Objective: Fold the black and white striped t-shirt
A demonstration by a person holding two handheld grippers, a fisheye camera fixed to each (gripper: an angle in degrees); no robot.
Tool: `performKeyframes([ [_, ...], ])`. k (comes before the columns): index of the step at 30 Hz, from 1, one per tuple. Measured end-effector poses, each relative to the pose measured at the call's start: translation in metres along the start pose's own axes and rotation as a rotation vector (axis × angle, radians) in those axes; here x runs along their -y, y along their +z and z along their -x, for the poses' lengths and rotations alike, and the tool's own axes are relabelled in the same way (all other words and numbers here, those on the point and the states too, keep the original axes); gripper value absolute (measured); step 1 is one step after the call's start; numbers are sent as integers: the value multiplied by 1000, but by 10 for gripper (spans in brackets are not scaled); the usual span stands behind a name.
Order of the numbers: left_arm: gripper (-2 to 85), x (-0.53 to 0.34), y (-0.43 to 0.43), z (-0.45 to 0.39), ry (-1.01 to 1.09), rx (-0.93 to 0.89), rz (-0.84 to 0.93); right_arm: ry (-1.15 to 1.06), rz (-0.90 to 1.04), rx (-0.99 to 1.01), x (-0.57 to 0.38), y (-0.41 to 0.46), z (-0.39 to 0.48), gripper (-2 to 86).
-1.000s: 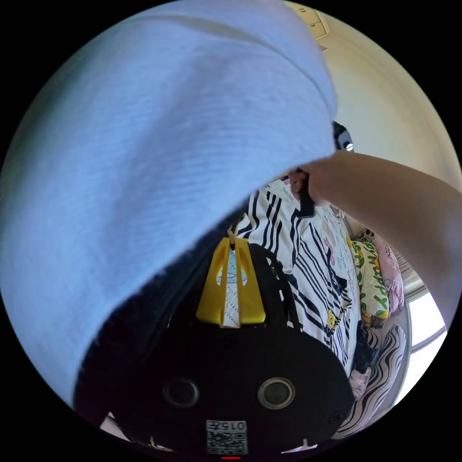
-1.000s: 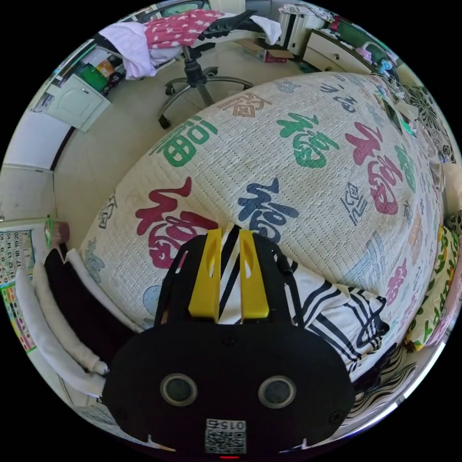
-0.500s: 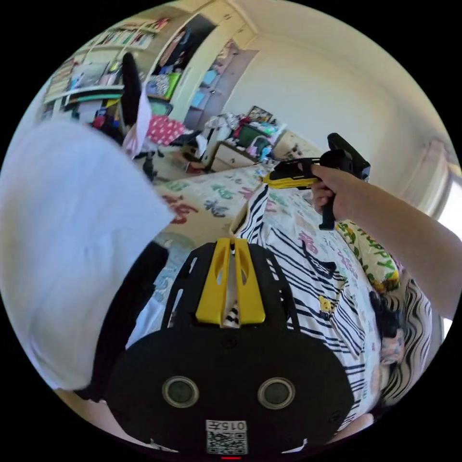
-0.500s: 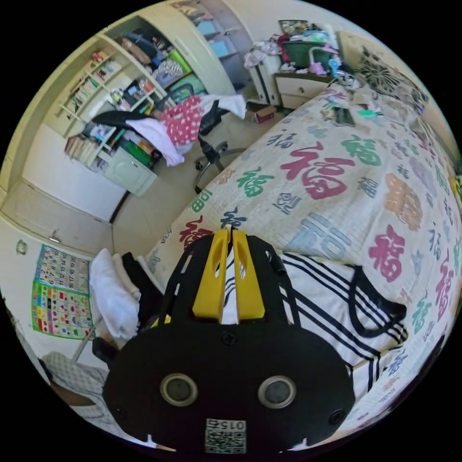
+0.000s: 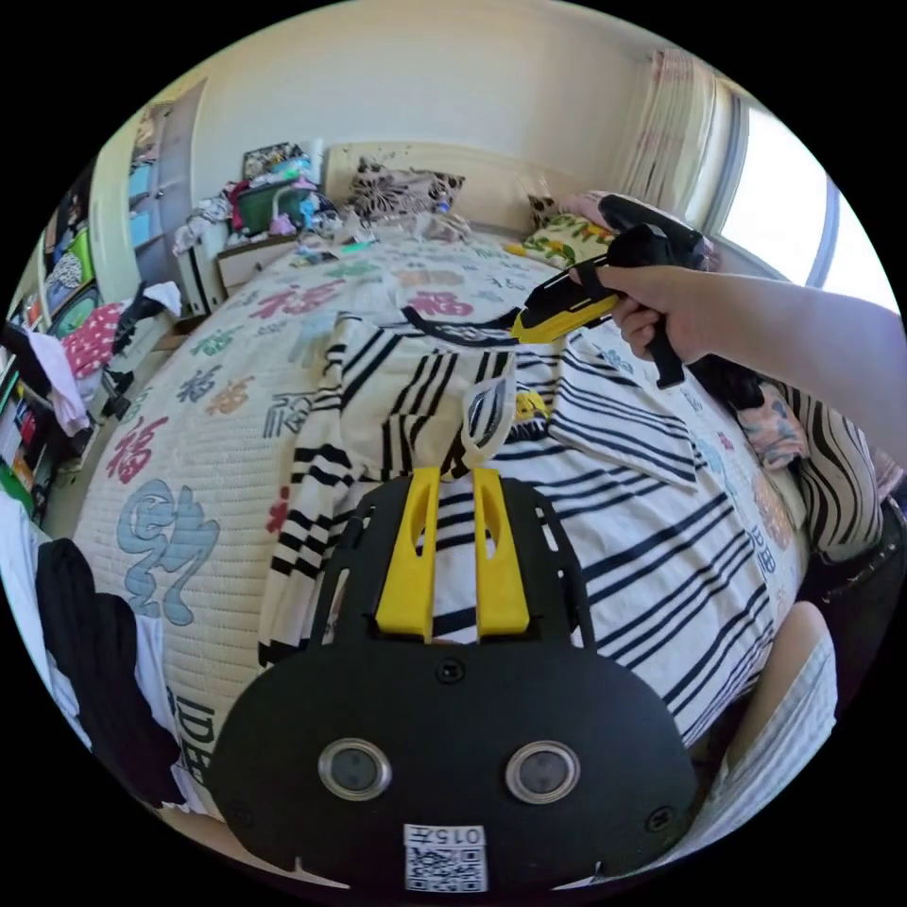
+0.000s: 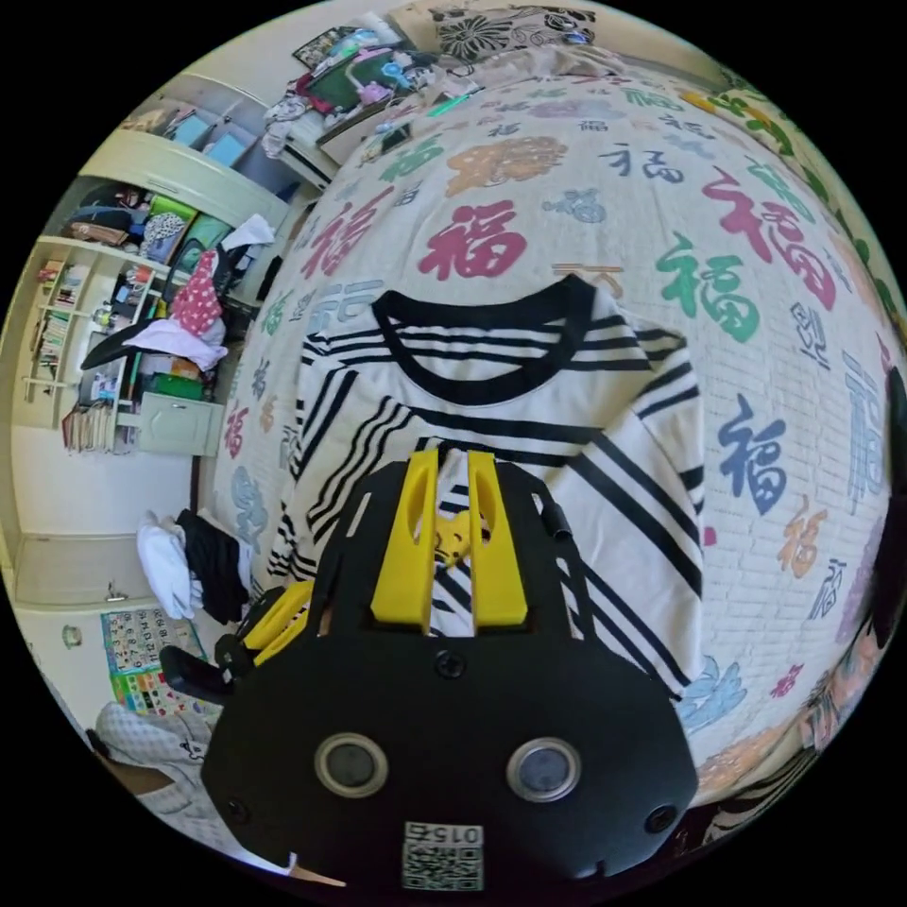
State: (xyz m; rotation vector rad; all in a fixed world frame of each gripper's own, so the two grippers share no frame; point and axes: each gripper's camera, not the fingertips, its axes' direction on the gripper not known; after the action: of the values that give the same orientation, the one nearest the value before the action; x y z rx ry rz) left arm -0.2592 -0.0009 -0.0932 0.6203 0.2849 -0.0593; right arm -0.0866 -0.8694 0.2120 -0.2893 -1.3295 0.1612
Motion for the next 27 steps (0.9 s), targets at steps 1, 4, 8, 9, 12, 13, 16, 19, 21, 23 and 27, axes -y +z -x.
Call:
performKeyframes([
  [1,60,3,-1,0,11,-13,-6,2,-8,-14,0,-3,-3,63],
  [4,60,18,-4,6,6,-52,-45,-79,-49,-53,4,-20,-2,66],
  [8,36,30,-21,24,-84,-62,-340,-279,-4,-78,15,-20,30,62],
  [9,22,39,-16,27,-93,-43,-330,-308,12,-73,18,-16,38,60],
  [12,35,63,28,27,-43,-137,-94,-335,59,-83,28,-3,48,58],
  [13,43,64,42,26,-41,-139,-56,-332,68,-94,30,0,48,58],
  [16,51,68,75,25,-58,-164,62,-297,143,-104,37,13,37,45],
  [19,48,70,91,31,-78,-182,84,-262,99,-112,37,1,19,1],
  [21,45,77,96,36,-70,-198,108,-213,84,-71,36,-11,3,-6],
  [23,45,85,91,45,-81,-217,98,-211,71,-69,37,-23,1,-8],
  [27,48,102,71,76,-185,-153,-100,-308,-41,-6,50,-61,26,-7],
])
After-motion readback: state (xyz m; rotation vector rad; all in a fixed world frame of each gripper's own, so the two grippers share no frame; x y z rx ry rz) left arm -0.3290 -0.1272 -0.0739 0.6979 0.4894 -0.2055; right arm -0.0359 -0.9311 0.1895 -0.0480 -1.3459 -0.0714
